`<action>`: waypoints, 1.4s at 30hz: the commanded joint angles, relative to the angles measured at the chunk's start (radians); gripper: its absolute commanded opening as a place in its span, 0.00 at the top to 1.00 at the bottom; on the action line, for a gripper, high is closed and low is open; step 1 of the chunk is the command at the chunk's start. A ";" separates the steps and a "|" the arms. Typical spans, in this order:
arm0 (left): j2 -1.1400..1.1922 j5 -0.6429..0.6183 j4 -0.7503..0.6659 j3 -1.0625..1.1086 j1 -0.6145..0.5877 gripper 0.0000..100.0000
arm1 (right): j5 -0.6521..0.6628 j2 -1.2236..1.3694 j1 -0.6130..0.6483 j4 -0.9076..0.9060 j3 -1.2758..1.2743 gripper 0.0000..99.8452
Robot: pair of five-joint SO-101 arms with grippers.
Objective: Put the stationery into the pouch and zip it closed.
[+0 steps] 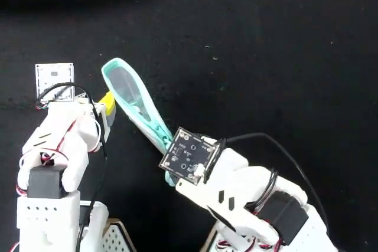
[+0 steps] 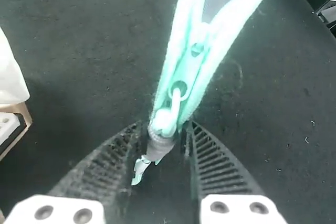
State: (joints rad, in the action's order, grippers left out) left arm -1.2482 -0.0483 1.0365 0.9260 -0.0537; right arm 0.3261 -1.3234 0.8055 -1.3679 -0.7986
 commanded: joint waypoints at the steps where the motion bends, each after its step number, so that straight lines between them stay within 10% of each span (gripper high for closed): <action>1: -0.011 -0.003 -0.025 -0.016 0.010 0.80 | 0.021 -0.002 0.006 0.018 0.004 0.94; 12: -0.011 -0.002 -0.025 -0.012 0.010 0.80 | 0.193 -0.002 -0.178 -0.037 0.148 0.99; 42: -0.011 -0.002 -0.025 -0.010 0.010 0.80 | 0.061 0.005 -0.186 0.106 0.008 0.93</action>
State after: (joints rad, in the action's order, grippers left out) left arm -1.2482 -0.0483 1.0365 0.9260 -0.0537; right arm 0.3920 -1.3218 0.6337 -1.2727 -0.7894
